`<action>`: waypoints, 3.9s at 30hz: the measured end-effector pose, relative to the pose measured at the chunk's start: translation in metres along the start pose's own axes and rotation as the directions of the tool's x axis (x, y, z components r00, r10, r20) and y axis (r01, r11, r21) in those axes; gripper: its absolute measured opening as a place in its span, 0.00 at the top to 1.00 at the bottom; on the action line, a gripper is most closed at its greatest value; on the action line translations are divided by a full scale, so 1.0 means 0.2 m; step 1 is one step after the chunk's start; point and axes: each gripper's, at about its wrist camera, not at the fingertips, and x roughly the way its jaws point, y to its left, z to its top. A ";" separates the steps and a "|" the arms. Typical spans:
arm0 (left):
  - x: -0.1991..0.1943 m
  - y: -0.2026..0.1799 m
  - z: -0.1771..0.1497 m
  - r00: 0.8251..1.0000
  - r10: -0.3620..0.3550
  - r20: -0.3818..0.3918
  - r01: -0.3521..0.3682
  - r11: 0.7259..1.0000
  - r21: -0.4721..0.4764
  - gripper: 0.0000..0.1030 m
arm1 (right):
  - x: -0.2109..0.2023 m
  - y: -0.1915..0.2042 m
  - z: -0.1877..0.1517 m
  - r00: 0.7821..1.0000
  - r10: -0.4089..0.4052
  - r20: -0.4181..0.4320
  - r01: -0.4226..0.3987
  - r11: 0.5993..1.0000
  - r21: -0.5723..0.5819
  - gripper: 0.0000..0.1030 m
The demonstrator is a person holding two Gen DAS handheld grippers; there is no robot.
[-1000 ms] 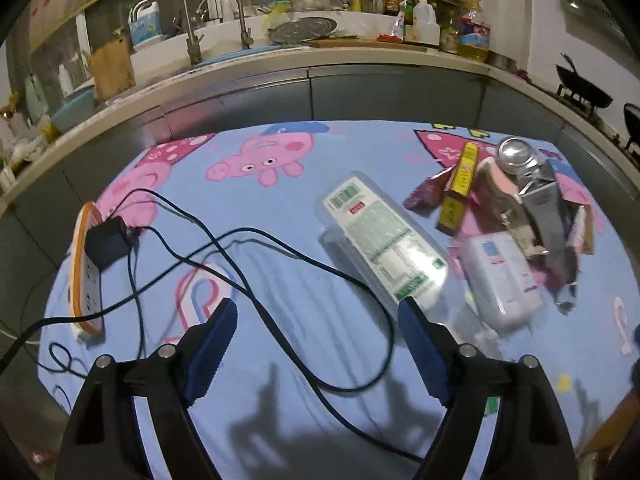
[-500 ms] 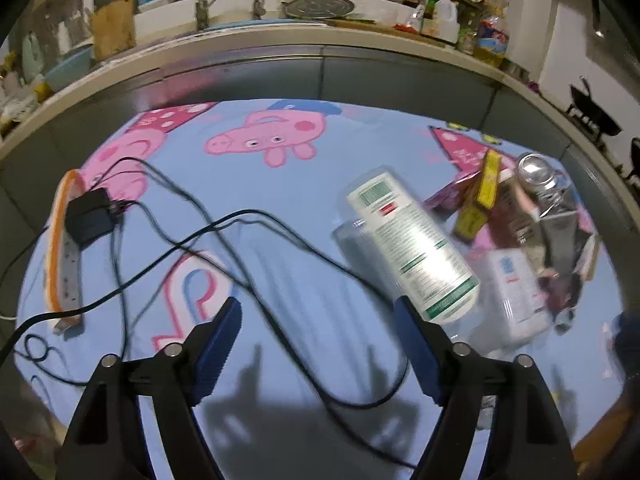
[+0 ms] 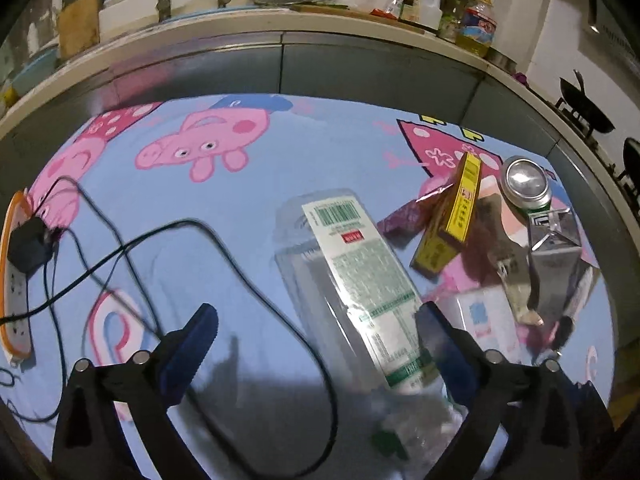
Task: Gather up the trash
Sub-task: 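Grasp the clear plastic bottle with the left tool while the right tool grasps the white tissue pack, then carry the bottle and tissue pack to the beige bin and open both tools, then move both tools back over the trash on the table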
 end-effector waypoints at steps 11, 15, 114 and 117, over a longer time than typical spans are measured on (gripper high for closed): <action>0.10 -0.15 -0.04 1.000 -0.007 0.006 0.007 0.990 0.144 0.29 | 0.11 0.01 -0.03 0.999 0.025 -0.029 -0.025 1.000 -0.016 0.44; 0.00 -0.04 -0.06 0.998 -0.051 0.048 0.046 0.994 0.103 0.31 | -0.02 0.06 -0.02 0.996 0.087 0.027 -0.085 0.994 -0.062 0.44; -0.64 -0.60 0.23 0.764 -0.563 0.314 0.472 0.821 0.321 0.29 | -0.58 -1.28 -0.20 0.943 -0.227 0.243 0.059 0.833 0.551 0.53; -0.64 -0.39 0.21 0.797 -0.499 0.340 0.422 0.863 0.278 0.29 | -0.51 -1.08 -0.19 0.961 -0.159 0.228 0.034 0.881 0.472 0.56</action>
